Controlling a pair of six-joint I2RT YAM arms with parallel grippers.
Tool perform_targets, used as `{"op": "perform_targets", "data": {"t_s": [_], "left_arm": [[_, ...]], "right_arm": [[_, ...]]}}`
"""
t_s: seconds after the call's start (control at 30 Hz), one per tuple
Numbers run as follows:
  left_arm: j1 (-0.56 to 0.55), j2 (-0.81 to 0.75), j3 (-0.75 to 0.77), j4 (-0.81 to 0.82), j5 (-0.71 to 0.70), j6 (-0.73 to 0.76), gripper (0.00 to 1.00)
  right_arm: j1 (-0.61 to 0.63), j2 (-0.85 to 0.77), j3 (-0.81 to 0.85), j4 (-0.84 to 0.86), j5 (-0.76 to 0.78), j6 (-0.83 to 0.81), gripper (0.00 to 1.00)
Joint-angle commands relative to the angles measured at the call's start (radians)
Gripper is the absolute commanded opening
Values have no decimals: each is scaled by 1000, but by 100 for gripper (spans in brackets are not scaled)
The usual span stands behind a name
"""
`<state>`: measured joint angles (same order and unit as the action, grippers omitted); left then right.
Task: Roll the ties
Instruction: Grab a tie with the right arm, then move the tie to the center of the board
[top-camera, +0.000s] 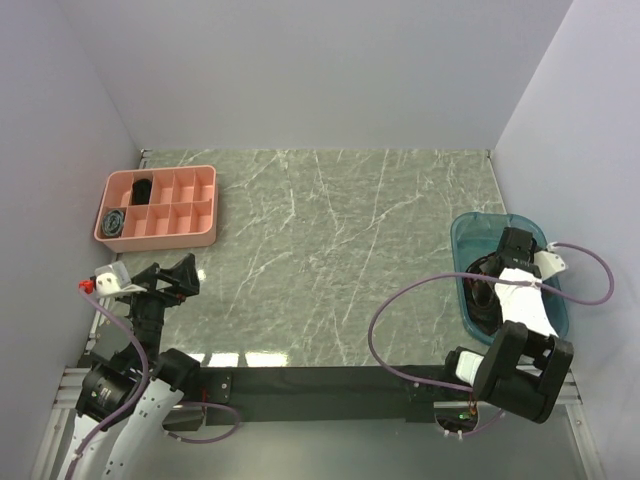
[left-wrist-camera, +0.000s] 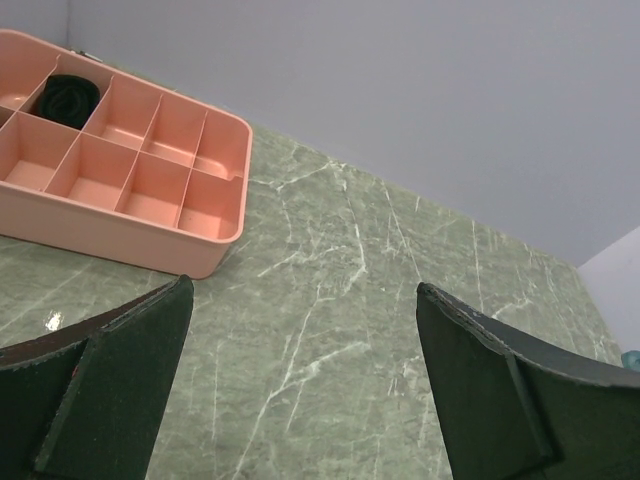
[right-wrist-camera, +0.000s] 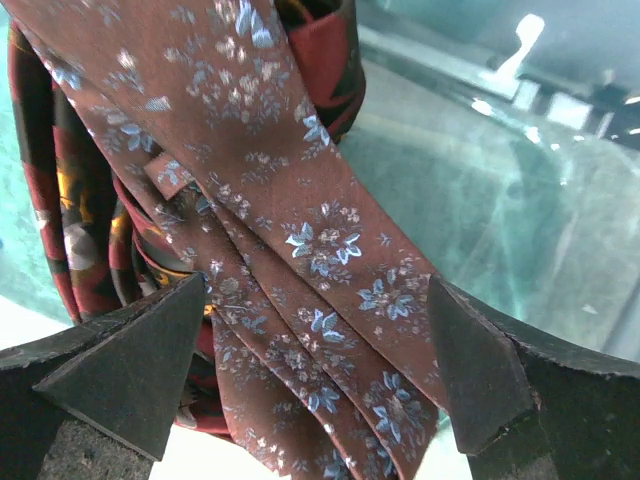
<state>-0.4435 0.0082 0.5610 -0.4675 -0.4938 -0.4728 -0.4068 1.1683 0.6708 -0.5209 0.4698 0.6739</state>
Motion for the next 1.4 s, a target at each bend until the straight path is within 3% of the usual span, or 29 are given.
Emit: {"op": "perform_targets", "data": {"t_s": [0.0,0.1,0.2,0.23,0.3,0.33,0.43,0.6,0.9,1.1,1.37], "left_arm": [[-6,-74,4,35,0,20,99],[-8,-56,4,36,6,20,100],[-6,-36,4,36,9,19,99],[-8,-31,5,35,11,17,99],[-8,-19,5,36,12,17,99],[-8,-16,7,36,14,17,100],[-6,7,8,36,17,17,99],[-6,48,13,38,32,17,100],[-4,88,20,40,40,19,100],[5,88,22,36,38,17,99],[9,84,20,36,40,17,100]], "right_arm": [[-13,8,-26,94,-16,26,98],[-24,37,-42,120,-34,21,95],[-26,37,-46,130,-40,15,65],[-26,28,-48,130,-36,13,49],[-26,14,-47,125,-31,3,33],[-26,-8,-43,121,-30,0,19],[-24,-71,-27,99,-30,-4,0],[-17,-205,12,79,-48,-14,0],[91,-282,159,33,-59,-43,0],[325,-208,393,2,21,-97,0],[503,-24,711,88,-110,-230,0]]}}
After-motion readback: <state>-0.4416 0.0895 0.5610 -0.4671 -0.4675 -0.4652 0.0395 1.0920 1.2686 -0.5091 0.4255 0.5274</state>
